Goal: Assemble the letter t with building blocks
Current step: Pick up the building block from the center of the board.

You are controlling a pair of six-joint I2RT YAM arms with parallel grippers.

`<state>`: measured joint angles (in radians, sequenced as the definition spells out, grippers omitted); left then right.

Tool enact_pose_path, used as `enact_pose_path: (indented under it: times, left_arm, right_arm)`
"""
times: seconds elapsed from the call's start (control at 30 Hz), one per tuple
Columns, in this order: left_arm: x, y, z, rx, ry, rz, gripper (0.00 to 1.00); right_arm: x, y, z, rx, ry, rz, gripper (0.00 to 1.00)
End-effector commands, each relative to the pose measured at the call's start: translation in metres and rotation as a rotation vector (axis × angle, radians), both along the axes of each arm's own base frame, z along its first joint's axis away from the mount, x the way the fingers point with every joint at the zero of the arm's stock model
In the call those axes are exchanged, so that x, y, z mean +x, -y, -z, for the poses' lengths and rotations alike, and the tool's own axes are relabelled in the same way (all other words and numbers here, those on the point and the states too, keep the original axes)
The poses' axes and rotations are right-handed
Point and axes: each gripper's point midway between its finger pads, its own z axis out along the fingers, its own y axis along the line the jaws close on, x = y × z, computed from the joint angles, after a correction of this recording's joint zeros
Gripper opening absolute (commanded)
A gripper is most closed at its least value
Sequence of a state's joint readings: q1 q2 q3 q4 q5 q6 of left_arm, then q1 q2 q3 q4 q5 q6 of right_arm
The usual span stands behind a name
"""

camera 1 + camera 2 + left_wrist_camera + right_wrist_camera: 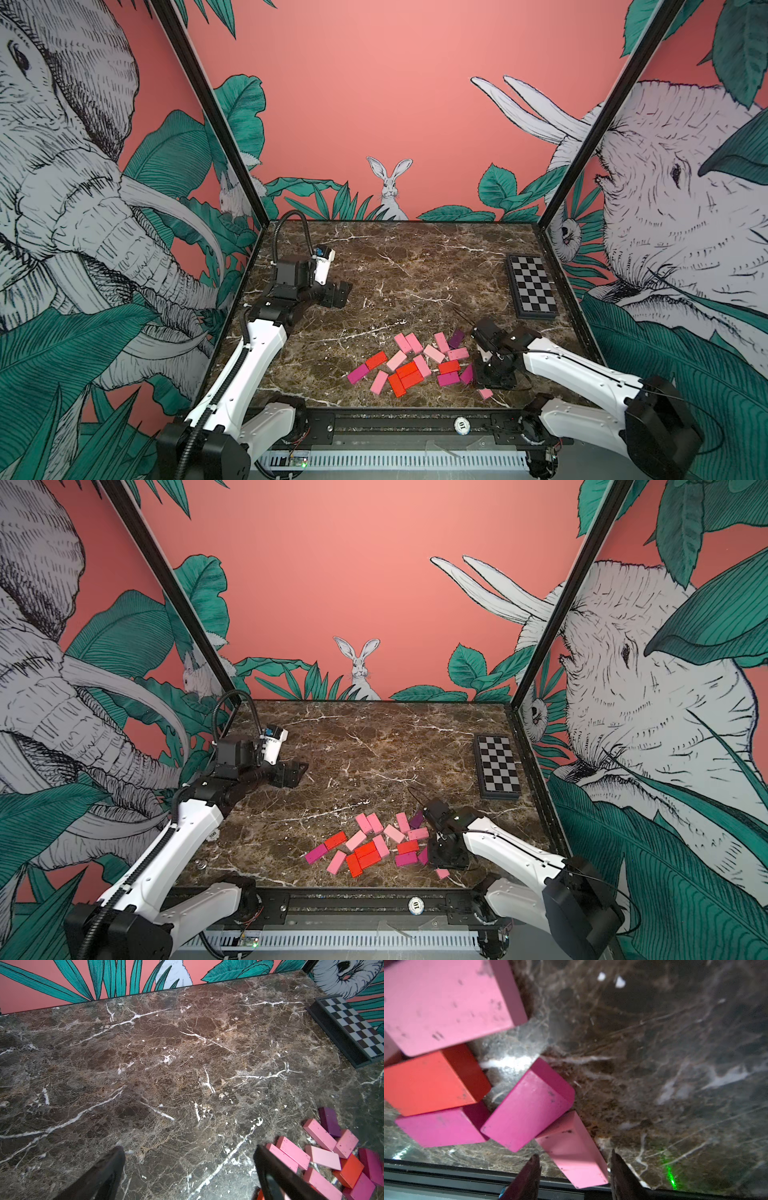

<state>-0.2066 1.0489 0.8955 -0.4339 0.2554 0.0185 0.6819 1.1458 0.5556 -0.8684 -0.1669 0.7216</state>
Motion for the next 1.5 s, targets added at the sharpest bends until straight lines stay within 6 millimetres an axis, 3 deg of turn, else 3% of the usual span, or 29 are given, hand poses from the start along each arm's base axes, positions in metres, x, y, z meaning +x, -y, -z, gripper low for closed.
enact_pose_path:
  times: [0.0, 0.27, 0.63, 1.07, 1.2, 1.47]
  left_arm:
    - [-0.002, 0.001, 0.002, -0.014, 0.005, 0.005, 0.99]
    - [-0.005, -0.002, 0.005, 0.003, 0.002, -0.001, 0.99]
    - [-0.009, -0.006, 0.008, 0.033, -0.001, -0.001, 0.99]
    - [-0.012, -0.007, 0.011, 0.037, -0.007, -0.004, 0.99]
    - [-0.012, -0.007, 0.010, 0.032, -0.003, -0.003, 0.99]
    - [-0.011, -0.013, 0.009, 0.052, -0.009, -0.041, 0.98]
  right_arm:
    - [0.003, -0.001, 0.000, -0.030, 0.015, -0.039, 0.53]
    - [0.007, 0.000, 0.002, -0.104, 0.025, -0.042, 0.49]
    - [0.006, -0.015, 0.014, -0.101, 0.036, -0.036, 0.42]
    - [0.006, -0.008, 0.020, -0.125, 0.089, -0.019, 0.28]
    - [0.015, -0.009, 0.000, -0.122, 0.144, -0.036, 0.21]
    - [0.053, -0.013, -0.076, -0.165, 0.309, -0.211, 0.11]
